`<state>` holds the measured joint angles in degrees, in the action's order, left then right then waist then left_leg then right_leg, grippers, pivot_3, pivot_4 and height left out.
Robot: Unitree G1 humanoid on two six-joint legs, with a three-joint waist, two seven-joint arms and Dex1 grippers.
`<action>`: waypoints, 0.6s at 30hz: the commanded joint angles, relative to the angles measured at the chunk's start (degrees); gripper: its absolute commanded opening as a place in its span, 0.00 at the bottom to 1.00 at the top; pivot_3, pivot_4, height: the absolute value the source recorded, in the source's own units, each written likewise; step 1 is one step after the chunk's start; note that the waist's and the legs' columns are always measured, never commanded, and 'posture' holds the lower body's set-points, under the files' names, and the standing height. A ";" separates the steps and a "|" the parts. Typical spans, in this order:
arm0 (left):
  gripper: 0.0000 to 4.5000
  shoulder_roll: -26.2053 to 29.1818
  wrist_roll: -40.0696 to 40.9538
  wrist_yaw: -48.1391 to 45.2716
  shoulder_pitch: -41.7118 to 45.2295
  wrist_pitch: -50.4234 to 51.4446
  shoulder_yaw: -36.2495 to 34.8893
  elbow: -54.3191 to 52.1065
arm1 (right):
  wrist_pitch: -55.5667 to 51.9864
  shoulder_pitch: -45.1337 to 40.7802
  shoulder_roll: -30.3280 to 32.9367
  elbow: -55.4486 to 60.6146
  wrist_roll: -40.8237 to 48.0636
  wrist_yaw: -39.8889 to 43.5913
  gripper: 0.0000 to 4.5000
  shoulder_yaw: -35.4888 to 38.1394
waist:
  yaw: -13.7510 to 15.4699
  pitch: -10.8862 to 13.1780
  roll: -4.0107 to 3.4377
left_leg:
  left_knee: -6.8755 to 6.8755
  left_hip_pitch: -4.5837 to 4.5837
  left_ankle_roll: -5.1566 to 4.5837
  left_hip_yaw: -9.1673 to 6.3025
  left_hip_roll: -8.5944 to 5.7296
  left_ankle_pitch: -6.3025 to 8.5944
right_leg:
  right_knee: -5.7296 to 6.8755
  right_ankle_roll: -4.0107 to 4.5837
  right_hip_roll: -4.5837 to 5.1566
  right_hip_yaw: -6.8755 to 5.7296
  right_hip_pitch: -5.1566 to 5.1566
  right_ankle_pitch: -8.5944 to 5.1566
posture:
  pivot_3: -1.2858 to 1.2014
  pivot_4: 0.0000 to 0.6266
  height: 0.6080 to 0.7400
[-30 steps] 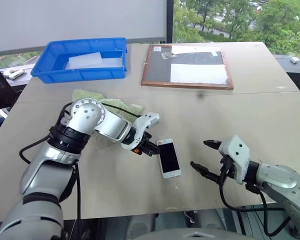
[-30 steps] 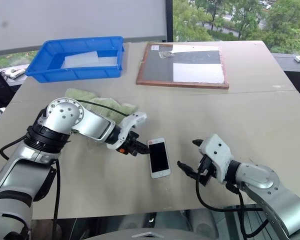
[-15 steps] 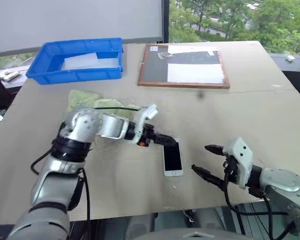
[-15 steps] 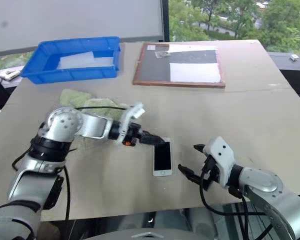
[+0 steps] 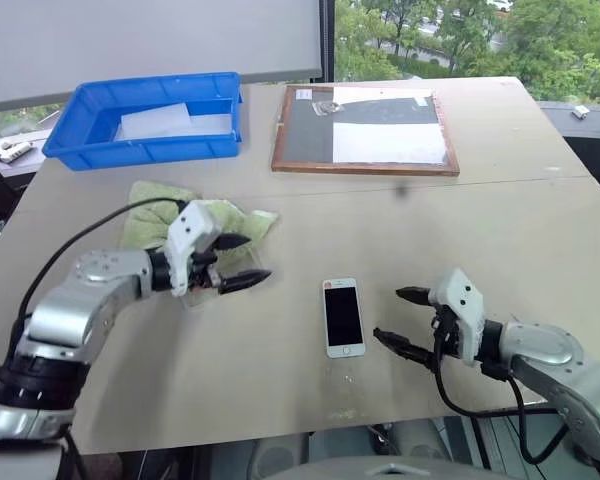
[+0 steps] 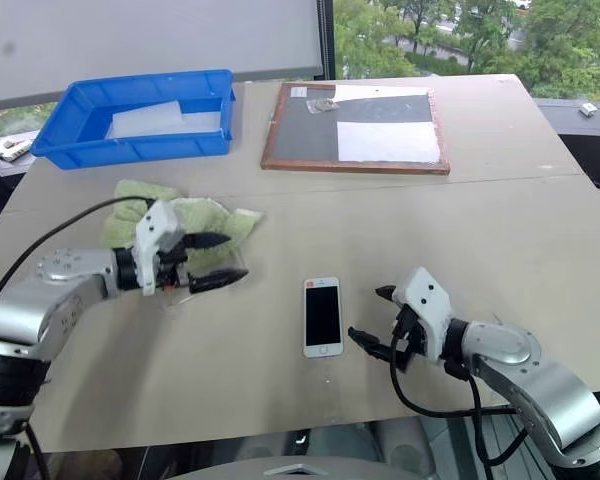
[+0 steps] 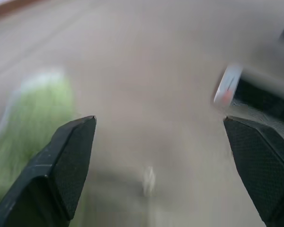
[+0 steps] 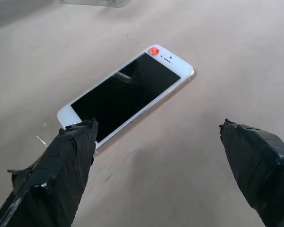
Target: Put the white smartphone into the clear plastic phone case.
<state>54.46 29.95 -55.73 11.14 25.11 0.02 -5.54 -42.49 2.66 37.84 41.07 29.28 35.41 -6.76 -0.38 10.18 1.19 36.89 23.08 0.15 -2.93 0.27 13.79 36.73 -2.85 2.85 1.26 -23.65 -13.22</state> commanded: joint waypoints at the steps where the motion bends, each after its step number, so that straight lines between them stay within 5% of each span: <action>1: 0.99 2.04 -3.27 -0.82 -5.52 -2.27 -3.50 -1.83 | 2.03 -1.12 0.16 0.09 0.03 1.79 1.00 -0.19 | -0.31 0.01 0.01 | 0.00 -0.01 0.00 0.03 0.04 0.00 | 0.00 0.00 -0.02 0.01 -0.01 0.00 | 0.52 0.24 1.00; 5: 0.99 1.30 -7.66 0.81 -7.05 -3.30 -2.68 0.43 | 2.52 -1.43 0.52 -0.53 -0.38 2.86 1.00 -0.65 | -0.15 0.01 0.02 | 0.01 -0.05 0.00 -0.01 0.08 0.00 | 0.07 -0.04 -0.10 -0.05 0.00 -0.01 | 0.52 0.24 1.00; 15: 0.02 -0.84 -5.79 -5.43 -7.72 -4.01 -2.59 -0.52 | 2.25 -1.34 0.38 0.27 -0.57 2.32 1.00 -0.13 | -0.39 -0.01 0.00 | 0.18 -0.16 0.00 0.07 0.09 0.00 | 0.22 -0.14 -0.12 0.01 0.07 -0.02 | 0.52 0.24 1.00; 18: 0.02 -0.74 -0.15 -9.07 -7.80 -0.75 -3.58 -6.96 | 1.65 -1.51 -0.80 0.83 -0.35 0.80 1.00 -0.22 | -0.40 0.00 0.01 | 0.18 -0.12 0.00 0.07 0.11 0.00 | 0.23 -0.06 -0.12 0.01 0.05 0.04 | 0.52 0.24 1.00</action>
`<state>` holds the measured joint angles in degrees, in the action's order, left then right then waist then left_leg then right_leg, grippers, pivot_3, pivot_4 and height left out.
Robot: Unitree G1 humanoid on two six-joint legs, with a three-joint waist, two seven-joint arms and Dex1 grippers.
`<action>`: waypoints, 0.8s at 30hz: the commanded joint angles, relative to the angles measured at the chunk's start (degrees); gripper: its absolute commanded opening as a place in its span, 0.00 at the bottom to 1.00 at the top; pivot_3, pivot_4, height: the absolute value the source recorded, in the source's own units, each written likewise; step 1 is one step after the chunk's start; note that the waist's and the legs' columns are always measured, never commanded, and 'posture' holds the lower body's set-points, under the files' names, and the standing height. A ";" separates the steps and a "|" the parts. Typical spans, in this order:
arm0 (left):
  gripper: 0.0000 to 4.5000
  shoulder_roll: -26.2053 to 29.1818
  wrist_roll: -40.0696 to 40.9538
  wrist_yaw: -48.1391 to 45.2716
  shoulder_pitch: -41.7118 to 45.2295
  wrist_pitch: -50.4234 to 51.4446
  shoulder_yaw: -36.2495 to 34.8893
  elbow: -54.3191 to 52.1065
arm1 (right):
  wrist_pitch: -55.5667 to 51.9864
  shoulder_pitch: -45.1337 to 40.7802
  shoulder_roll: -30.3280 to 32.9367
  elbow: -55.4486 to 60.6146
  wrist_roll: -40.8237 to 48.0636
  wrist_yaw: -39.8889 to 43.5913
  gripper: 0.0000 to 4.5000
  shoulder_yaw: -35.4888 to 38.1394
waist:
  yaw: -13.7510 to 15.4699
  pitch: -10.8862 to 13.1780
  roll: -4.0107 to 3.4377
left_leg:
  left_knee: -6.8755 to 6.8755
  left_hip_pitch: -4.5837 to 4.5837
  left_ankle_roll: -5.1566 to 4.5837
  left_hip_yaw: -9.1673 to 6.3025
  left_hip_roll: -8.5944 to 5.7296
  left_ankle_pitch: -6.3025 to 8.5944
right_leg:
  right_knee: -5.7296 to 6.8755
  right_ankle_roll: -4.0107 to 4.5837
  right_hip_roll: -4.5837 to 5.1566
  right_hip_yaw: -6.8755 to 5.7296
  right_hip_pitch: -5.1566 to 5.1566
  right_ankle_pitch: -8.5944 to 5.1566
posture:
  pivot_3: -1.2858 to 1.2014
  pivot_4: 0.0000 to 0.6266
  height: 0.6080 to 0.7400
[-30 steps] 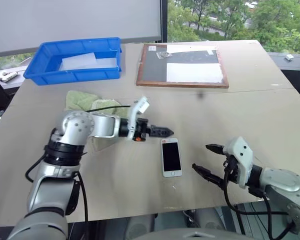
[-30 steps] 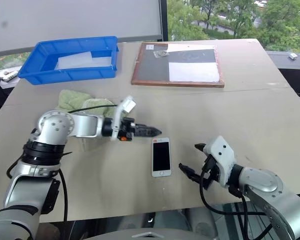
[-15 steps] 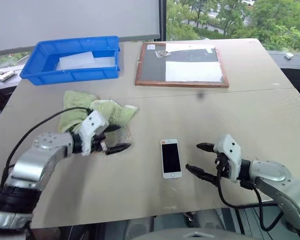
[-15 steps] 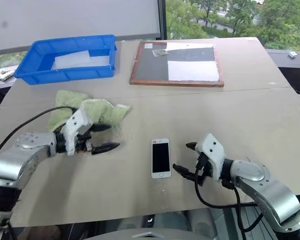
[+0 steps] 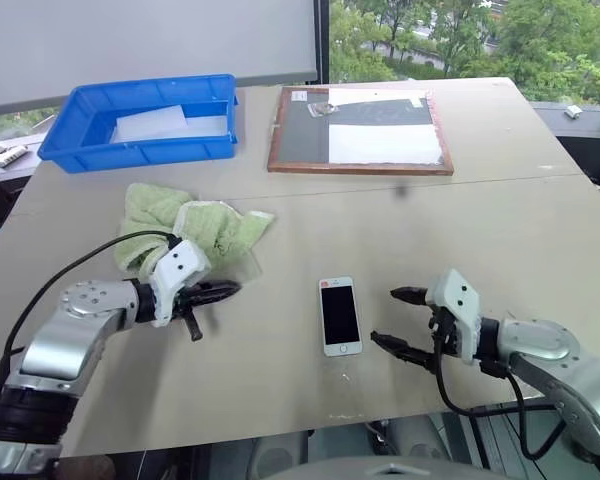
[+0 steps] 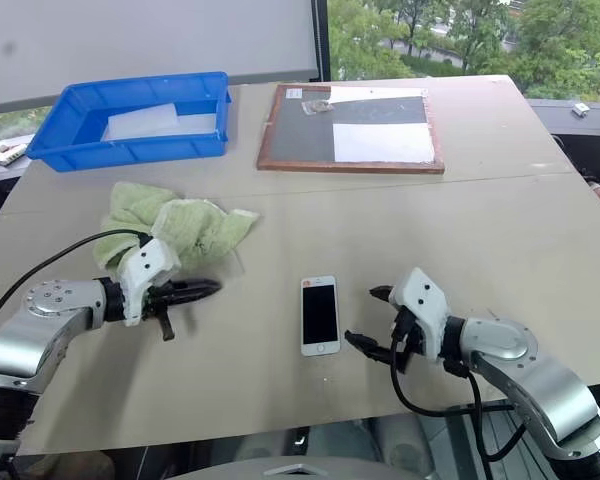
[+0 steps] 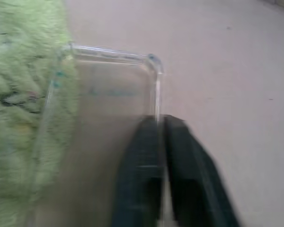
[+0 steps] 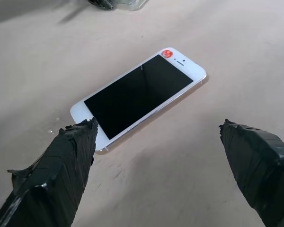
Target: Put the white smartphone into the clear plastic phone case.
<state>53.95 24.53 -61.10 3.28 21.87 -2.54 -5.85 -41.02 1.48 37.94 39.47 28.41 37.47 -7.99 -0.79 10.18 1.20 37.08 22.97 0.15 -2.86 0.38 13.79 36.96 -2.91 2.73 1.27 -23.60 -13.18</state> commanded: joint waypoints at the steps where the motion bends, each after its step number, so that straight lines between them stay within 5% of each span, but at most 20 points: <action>1: 0.02 -0.39 6.81 -4.02 0.35 4.09 -1.05 -8.58 | -0.13 -0.31 -1.34 2.63 0.83 -1.79 1.00 1.14 | 0.12 0.01 0.02 | 0.01 0.01 0.00 0.00 0.00 0.00 | 0.00 0.00 0.01 0.00 0.00 0.01 | 0.52 0.24 1.00; 6: 0.02 -2.26 7.51 -2.17 3.28 8.45 1.54 -12.56 | -3.71 -1.02 -4.36 2.84 2.84 -4.84 1.00 0.58 | 0.10 0.01 0.02 | 0.11 0.04 0.00 -0.10 -0.01 0.00 | 0.07 -0.02 -0.03 -0.06 0.03 0.02 | 0.52 0.24 1.00; 15: 0.02 -5.29 -9.44 -3.01 10.48 1.08 17.23 -6.35 | -5.89 -2.60 -6.74 2.12 -2.85 -11.15 1.00 -3.47 | 0.16 0.00 0.04 | 0.18 -0.08 0.00 -0.02 -0.04 0.00 | 0.33 -0.08 -0.18 0.06 0.01 -0.05 | 0.52 0.24 1.00; 19: 0.02 -6.41 -11.22 -5.15 13.73 -1.24 18.47 -2.15 | -6.69 -0.36 -5.90 4.68 -3.56 -12.38 1.00 -3.00 | 0.51 -0.05 -0.03 | 0.27 -0.08 0.00 -0.03 -0.09 -0.01 | 0.38 -0.08 -0.15 0.07 0.04 -0.06 | 0.52 0.24 1.00; 24: 0.51 -8.46 -10.89 -7.81 17.24 -5.71 16.88 2.54 | -7.05 2.65 -5.92 6.79 -3.24 -13.67 1.00 -0.96 | 0.18 -0.06 0.00 | 0.37 -0.10 0.00 -0.03 -0.08 -0.01 | 0.50 -0.13 -0.15 0.07 0.06 -0.11 | 0.52 0.24 1.00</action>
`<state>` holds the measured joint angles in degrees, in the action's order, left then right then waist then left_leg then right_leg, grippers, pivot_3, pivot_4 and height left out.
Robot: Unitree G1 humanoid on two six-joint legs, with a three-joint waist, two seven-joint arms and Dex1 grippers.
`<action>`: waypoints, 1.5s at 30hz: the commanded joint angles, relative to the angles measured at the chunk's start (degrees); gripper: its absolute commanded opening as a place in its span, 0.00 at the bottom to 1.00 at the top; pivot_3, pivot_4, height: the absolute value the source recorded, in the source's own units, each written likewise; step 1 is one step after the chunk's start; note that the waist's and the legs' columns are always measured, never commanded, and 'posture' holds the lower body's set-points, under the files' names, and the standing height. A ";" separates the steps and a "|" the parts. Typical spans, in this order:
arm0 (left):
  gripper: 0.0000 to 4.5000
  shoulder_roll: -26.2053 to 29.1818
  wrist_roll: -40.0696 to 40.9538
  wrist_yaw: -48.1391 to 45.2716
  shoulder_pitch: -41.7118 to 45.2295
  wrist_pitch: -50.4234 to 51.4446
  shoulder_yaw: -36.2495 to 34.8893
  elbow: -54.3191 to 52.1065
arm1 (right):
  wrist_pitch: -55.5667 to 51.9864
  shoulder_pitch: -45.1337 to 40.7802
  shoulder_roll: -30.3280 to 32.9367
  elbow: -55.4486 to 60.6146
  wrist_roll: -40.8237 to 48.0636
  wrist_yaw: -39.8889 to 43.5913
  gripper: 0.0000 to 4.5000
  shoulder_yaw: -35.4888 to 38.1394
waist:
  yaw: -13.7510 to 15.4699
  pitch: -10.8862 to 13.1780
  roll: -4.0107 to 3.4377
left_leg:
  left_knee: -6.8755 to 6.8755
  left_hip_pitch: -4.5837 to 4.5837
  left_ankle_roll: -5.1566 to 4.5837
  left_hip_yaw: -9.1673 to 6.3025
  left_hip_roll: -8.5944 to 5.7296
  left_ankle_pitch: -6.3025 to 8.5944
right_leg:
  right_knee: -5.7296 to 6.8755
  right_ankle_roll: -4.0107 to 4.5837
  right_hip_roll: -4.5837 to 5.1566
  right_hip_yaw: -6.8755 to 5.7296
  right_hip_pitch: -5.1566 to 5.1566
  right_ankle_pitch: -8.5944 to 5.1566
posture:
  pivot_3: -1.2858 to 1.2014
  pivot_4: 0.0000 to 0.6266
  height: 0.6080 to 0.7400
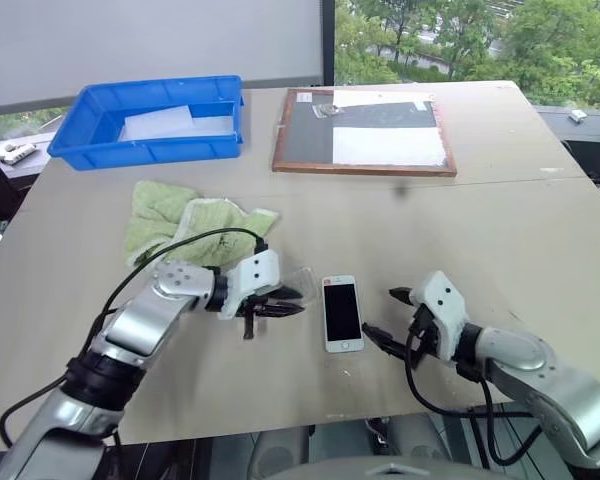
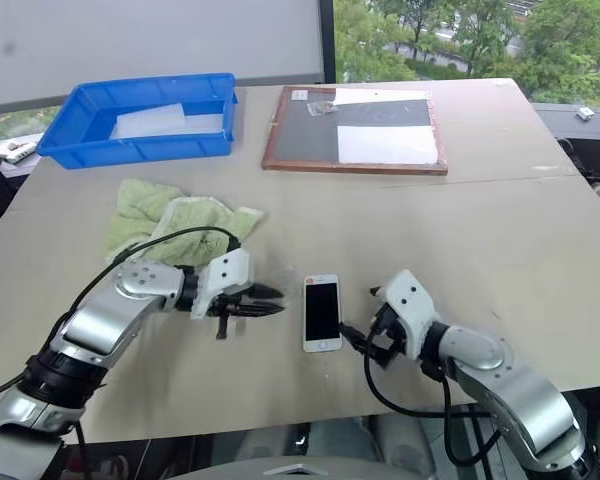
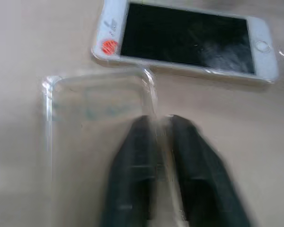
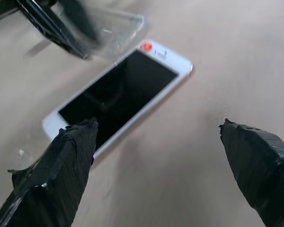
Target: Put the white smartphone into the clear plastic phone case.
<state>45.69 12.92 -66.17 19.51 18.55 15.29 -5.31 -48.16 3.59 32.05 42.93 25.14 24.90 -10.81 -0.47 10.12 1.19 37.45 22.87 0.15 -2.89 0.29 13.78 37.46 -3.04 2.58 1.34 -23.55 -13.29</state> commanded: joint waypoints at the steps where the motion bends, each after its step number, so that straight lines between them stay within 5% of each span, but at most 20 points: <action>1: 0.58 -0.44 2.29 -4.43 1.48 -2.50 -1.60 2.27 | -0.02 0.72 -0.29 3.60 0.03 -1.53 1.00 2.10 | -0.28 0.00 0.01 | 0.01 -0.02 0.00 0.00 0.00 0.00 | 0.06 -0.01 -0.01 0.01 -0.01 0.00 | 0.52 0.24 1.00; 2: 0.68 -0.09 3.39 -6.72 1.82 -2.78 -1.51 1.82 | -0.11 0.89 -0.37 3.80 0.23 -1.71 1.00 2.55 | -0.48 0.00 0.00 | 0.01 -0.04 0.00 0.01 0.01 0.00 | 0.09 -0.01 -0.01 0.03 -0.01 0.00 | 0.52 0.24 1.00; 8: 0.68 -3.48 -2.69 -7.36 5.40 -6.31 3.95 3.31 | -1.04 2.27 0.60 5.08 0.30 -2.42 1.00 5.07 | -0.08 0.00 0.01 | 0.01 -0.03 0.00 0.00 0.05 0.00 | 0.20 -0.03 -0.10 0.06 -0.09 0.00 | 0.52 0.24 1.00; 17: 0.68 -12.38 -15.73 -1.69 9.08 -29.43 9.56 15.52 | -3.86 5.54 1.39 9.74 0.45 -4.52 1.00 8.46 | 1.45 -0.13 -0.12 | 0.13 -0.06 -0.01 0.01 -0.08 0.00 | 0.18 -0.03 0.01 0.08 0.05 0.00 | 0.52 0.24 1.00; 26: 0.68 -20.95 -10.65 -1.27 10.94 -18.13 7.29 14.99 | -6.79 4.76 1.09 10.51 2.98 -4.35 1.00 10.05 | 1.09 -0.13 -0.11 | 0.74 0.09 -0.04 -0.08 -0.07 0.02 | 0.25 -0.05 0.02 -0.02 0.21 0.00 | 0.52 0.24 1.00; 37: 0.68 -7.82 -2.02 -9.05 4.39 -12.01 -2.36 13.07 | -5.84 -0.85 -0.49 1.21 2.17 -3.63 1.00 3.39 | -1.20 -0.07 -0.15 | 0.60 0.00 -0.04 -0.14 0.13 0.02 | 0.32 -0.01 -0.19 -0.02 0.13 -0.01 | 0.52 0.24 1.00; 45: 0.68 -5.16 7.46 -10.49 1.12 -1.42 -7.82 4.01 | -4.19 -1.56 -3.49 -3.77 -1.41 -5.04 1.00 -1.49 | -0.48 -0.05 -0.06 | 0.60 0.08 -0.03 -0.11 0.13 0.02 | 0.27 -0.02 -0.14 0.01 0.10 -0.01 | 0.52 0.24 1.00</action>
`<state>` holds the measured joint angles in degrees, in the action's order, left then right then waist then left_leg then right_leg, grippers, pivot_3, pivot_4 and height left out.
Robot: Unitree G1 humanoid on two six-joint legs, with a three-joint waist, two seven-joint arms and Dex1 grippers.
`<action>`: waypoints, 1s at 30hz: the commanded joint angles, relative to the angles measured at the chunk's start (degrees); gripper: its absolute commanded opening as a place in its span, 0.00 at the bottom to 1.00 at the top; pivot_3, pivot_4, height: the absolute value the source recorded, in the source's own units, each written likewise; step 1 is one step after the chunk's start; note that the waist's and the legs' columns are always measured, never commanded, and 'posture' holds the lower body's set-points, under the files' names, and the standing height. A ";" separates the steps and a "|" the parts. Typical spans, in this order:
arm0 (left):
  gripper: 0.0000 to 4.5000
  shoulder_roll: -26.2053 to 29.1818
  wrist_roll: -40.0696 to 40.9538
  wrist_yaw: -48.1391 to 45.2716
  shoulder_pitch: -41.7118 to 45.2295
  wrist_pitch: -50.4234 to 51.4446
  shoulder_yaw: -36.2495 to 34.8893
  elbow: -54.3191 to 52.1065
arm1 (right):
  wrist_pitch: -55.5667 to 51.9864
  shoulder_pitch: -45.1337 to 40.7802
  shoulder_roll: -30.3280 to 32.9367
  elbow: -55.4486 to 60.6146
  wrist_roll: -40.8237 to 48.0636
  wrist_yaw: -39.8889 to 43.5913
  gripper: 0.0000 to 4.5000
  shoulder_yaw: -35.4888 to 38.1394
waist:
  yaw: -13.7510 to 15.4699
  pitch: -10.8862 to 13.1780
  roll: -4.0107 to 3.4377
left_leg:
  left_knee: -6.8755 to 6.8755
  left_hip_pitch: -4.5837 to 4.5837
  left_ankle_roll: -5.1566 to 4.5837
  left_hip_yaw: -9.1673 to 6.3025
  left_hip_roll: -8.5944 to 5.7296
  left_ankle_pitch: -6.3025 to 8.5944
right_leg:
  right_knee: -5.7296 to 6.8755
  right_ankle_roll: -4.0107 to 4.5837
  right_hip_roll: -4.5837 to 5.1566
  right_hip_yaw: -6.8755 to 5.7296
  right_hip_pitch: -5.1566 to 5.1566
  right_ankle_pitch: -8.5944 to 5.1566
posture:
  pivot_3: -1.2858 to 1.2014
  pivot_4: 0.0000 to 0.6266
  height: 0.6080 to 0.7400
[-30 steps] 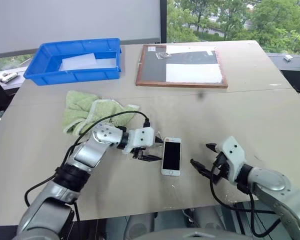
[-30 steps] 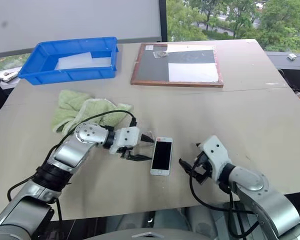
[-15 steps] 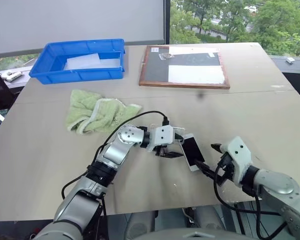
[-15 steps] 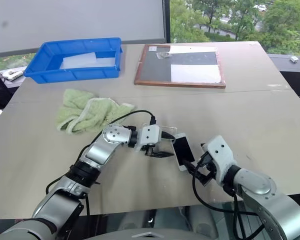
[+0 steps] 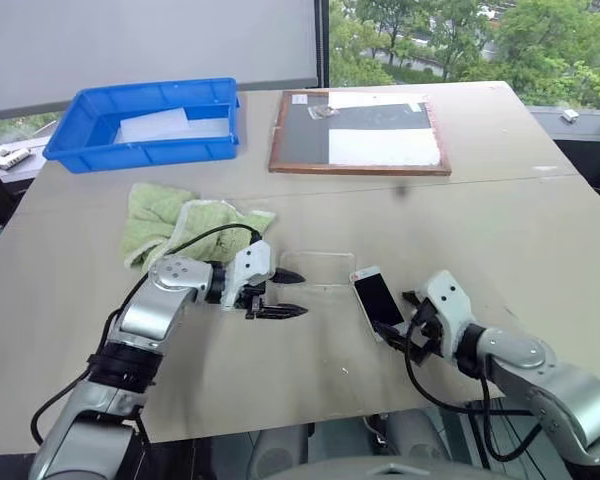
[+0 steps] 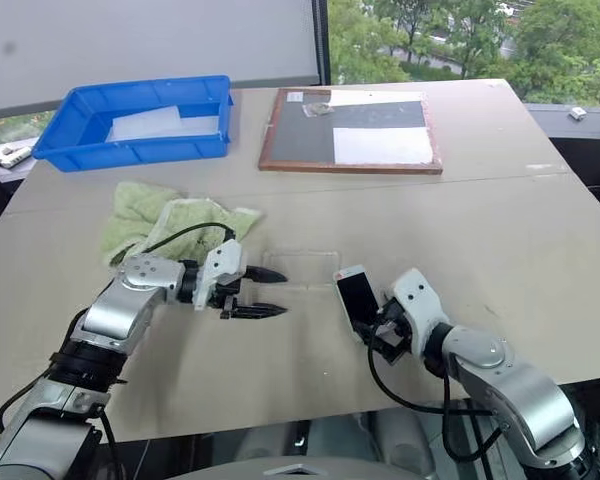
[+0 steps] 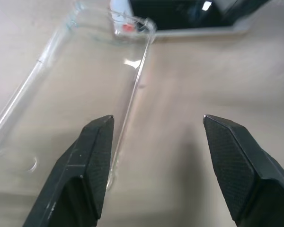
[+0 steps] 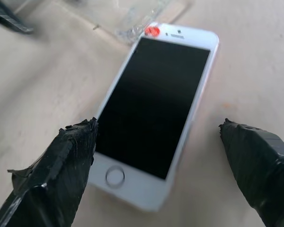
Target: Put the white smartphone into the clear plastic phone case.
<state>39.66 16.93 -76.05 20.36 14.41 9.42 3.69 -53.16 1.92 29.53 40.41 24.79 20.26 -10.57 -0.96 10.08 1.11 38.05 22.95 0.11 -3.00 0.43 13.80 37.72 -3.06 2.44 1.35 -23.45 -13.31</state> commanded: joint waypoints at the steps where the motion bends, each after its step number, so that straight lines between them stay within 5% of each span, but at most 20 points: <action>1: 0.68 1.13 4.40 -0.54 0.12 4.07 -2.31 -6.22 | 0.67 0.10 -1.50 -1.64 -1.01 -0.32 1.00 -2.06 | 0.01 -0.01 0.02 | 0.00 -0.02 0.00 -0.02 0.00 0.00 | 0.01 0.00 -0.01 -0.01 0.01 0.00 | 0.52 0.24 1.00; 10: 0.68 3.63 9.99 -1.00 -0.54 11.14 -4.37 -12.52 | -0.75 0.32 -3.16 -4.27 -2.49 -0.08 1.00 -5.28 | -0.84 -0.04 0.06 | 0.00 -0.12 0.00 0.02 0.18 0.00 | 0.04 0.02 -0.21 0.04 0.00 0.00 | 0.52 0.24 1.00; 30: 0.68 4.01 10.85 1.53 -2.60 10.26 -6.55 -12.21 | -1.76 -3.55 -5.53 -3.45 -1.94 2.55 1.00 -6.97 | -1.50 -0.11 0.20 | -0.29 -0.17 0.01 0.14 0.29 0.00 | 0.01 0.05 -0.35 0.25 -0.20 0.02 | 0.52 0.24 1.00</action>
<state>43.08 26.65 -74.69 17.75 24.76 4.81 -6.31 -53.67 -1.30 24.66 37.91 21.83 21.42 -14.59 -2.46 9.97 1.31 37.74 22.78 0.12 -2.85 0.73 13.81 37.73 -3.01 2.06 1.60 -23.67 -13.29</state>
